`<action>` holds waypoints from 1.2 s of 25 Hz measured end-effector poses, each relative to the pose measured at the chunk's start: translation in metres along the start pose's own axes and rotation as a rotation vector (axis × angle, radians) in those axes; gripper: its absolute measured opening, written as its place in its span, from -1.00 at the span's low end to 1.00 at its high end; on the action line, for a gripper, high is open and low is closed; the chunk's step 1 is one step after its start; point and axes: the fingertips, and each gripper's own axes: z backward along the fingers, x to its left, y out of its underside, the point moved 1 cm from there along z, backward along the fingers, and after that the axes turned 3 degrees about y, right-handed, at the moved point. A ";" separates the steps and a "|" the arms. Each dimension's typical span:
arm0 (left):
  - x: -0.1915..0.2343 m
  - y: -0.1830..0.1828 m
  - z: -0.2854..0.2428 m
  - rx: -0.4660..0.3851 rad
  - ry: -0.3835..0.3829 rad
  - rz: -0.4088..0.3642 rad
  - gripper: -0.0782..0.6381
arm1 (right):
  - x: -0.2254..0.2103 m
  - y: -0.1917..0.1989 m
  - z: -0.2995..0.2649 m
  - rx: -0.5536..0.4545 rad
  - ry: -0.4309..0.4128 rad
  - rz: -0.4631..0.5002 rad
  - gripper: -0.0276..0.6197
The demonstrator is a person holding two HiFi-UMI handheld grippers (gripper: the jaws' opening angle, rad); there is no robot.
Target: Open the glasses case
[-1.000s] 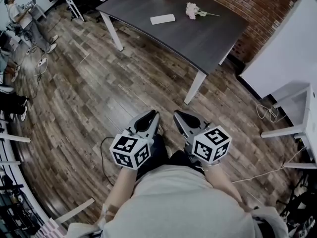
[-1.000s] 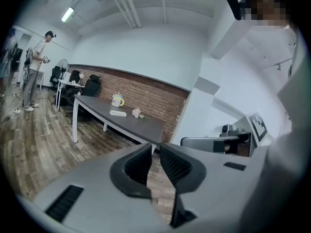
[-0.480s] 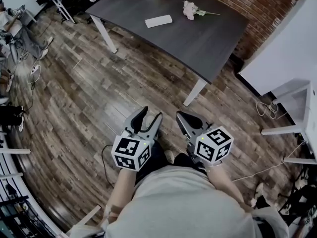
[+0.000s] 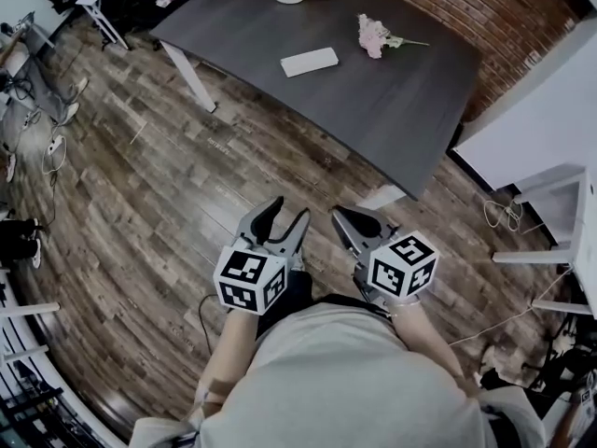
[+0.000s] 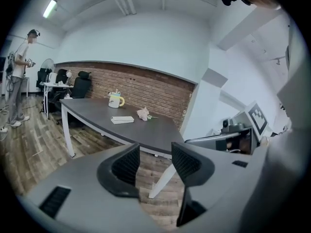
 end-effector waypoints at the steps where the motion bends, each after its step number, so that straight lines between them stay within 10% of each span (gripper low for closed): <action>1: 0.009 -0.008 -0.005 -0.001 0.006 -0.008 -0.22 | -0.002 -0.007 -0.009 -0.004 0.005 -0.002 -0.89; 13: 0.097 -0.073 -0.048 -0.023 0.047 -0.058 -0.22 | -0.026 -0.081 -0.091 -0.082 0.057 0.014 -0.90; 30: 0.139 -0.061 -0.073 0.031 0.028 0.034 -0.22 | -0.056 -0.082 -0.124 -0.012 0.075 -0.047 -0.89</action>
